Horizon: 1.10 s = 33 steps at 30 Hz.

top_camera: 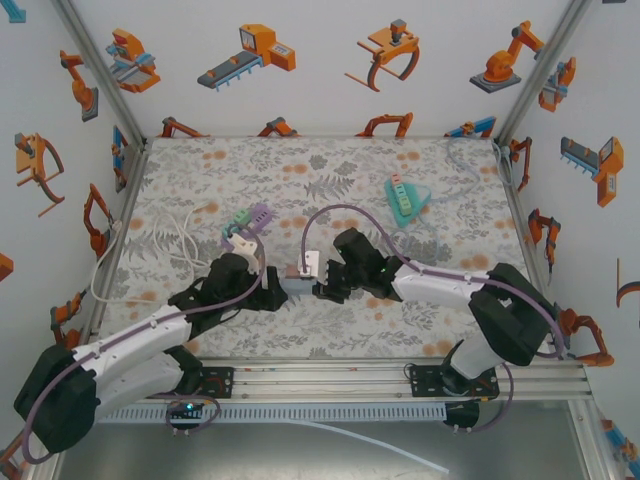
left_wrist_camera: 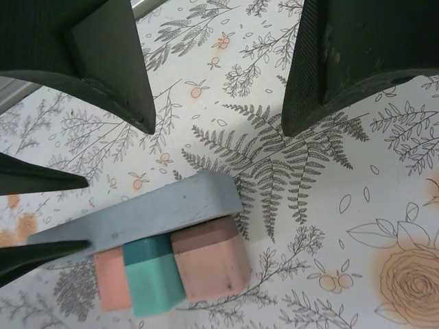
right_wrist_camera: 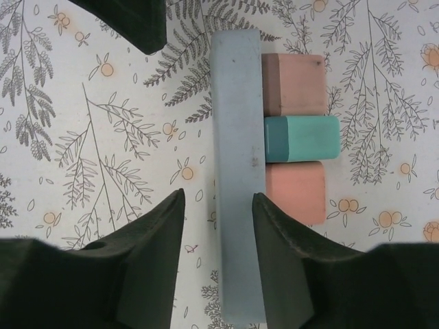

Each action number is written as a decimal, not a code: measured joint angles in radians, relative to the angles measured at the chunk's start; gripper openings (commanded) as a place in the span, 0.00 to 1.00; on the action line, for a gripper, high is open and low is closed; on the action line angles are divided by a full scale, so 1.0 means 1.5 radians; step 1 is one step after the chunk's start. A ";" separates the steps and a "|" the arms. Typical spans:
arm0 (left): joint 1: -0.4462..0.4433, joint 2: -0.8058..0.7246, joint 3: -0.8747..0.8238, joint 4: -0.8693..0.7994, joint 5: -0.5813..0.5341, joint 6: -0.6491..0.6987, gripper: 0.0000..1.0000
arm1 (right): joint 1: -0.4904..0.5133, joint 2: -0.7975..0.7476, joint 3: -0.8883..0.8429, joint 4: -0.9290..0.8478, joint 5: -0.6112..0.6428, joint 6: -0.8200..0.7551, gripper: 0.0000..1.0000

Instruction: Pull the plug off the socket

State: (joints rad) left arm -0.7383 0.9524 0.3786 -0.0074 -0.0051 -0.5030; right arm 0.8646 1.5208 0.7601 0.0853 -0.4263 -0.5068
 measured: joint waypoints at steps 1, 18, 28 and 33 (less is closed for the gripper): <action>0.000 -0.004 0.004 -0.002 -0.004 -0.003 0.69 | 0.000 0.002 0.000 0.005 0.001 0.002 0.37; -0.001 -0.008 0.030 -0.043 -0.041 -0.057 0.69 | 0.132 -0.014 -0.108 0.087 0.109 0.045 0.57; -0.001 -0.057 0.030 -0.053 -0.047 -0.064 0.70 | 0.051 -0.120 -0.114 0.050 0.138 0.021 0.64; -0.001 -0.086 0.029 -0.066 -0.057 -0.064 0.72 | -0.008 -0.080 -0.071 0.018 0.090 0.002 0.58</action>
State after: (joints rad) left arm -0.7403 0.8227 0.4225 -0.1066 -0.0902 -0.5995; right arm 0.8528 1.4006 0.6533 0.1123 -0.2913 -0.5037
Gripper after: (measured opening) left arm 0.716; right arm 0.609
